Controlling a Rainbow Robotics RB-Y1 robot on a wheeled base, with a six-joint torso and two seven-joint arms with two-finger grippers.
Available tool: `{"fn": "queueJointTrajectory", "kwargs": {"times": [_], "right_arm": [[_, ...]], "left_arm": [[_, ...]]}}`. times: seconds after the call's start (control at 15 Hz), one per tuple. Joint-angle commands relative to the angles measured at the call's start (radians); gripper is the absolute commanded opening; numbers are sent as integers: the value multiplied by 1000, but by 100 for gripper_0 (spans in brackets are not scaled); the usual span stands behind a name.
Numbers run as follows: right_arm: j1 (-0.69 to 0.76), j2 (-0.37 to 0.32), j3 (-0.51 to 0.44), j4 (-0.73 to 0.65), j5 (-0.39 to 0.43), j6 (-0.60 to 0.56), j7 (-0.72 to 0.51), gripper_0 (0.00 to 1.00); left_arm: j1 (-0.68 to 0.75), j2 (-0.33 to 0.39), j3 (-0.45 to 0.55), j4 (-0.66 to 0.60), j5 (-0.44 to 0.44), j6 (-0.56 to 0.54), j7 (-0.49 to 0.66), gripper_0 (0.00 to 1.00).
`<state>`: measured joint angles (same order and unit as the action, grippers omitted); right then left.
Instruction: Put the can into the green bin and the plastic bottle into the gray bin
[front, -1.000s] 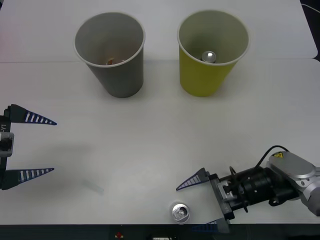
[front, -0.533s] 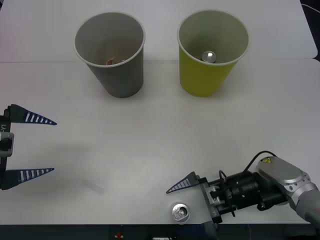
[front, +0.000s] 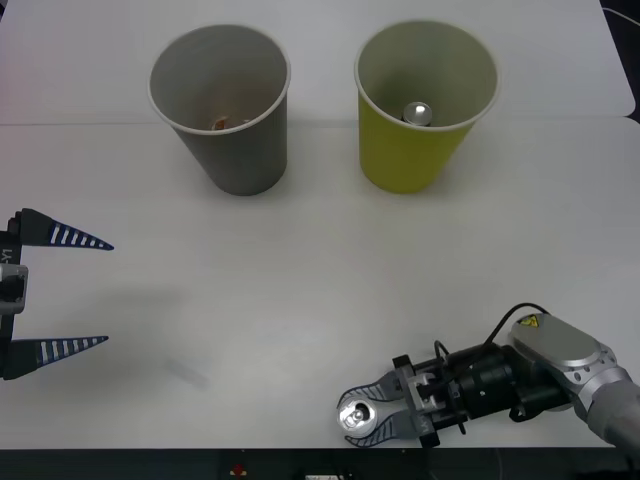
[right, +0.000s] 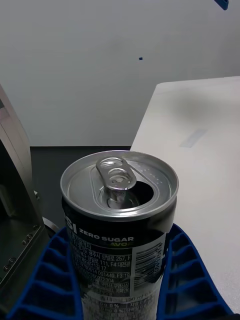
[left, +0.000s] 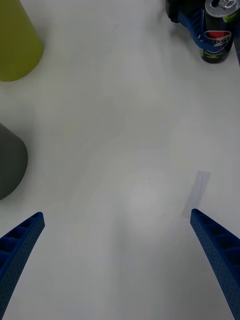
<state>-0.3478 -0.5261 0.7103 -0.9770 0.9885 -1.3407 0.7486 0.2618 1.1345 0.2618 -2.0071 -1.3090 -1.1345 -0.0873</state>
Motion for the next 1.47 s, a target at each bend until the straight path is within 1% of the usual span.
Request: {"fn": "queueJointTrajectory", "kwargs": {"times": [0.07, 0.2, 0.4, 0.6, 0.67, 0.87, 0.93, 1.07, 1.13, 1.33, 1.47], "right_arm": [[0, -3, -2, 0, -13, -2, -2, 0], [1, -6, -2, 0, -30, -2, -6, 0], [1, -29, -8, -14, -74, 0, -17, 0], [26, -69, -51, -75, -77, 3, -89, 0], [53, -94, -92, -147, -45, 12, -140, 0], [158, -138, -295, -388, 144, 17, -339, 0], [207, -146, -381, -490, 217, 11, -445, 0], [268, -147, -489, -626, 309, 3, -606, 0], [303, -147, -549, -695, 349, 3, -715, 0], [363, -147, -655, -799, 371, 8, -917, 0], [369, -147, -704, -813, 371, 8, -1005, 0]], "left_arm": [[0, 0, 0, 0, 0, 0, 0, 100], [0, 0, 0, 0, 0, 0, 0, 100], [0, 0, 0, 0, 0, 0, 0, 100], [0, 0, 0, 0, 0, 0, 0, 100], [0, 0, 0, 0, 0, 0, 0, 100], [0, 0, 0, 0, 0, 0, 0, 100], [0, 0, 0, 0, 0, 0, 0, 100], [0, 0, 0, 0, 0, 0, 0, 100], [0, 0, 0, 0, 0, 0, 0, 100], [0, 0, 0, 0, 0, 0, 0, 100], [0, 0, 0, 0, 0, 0, 0, 100]]}}
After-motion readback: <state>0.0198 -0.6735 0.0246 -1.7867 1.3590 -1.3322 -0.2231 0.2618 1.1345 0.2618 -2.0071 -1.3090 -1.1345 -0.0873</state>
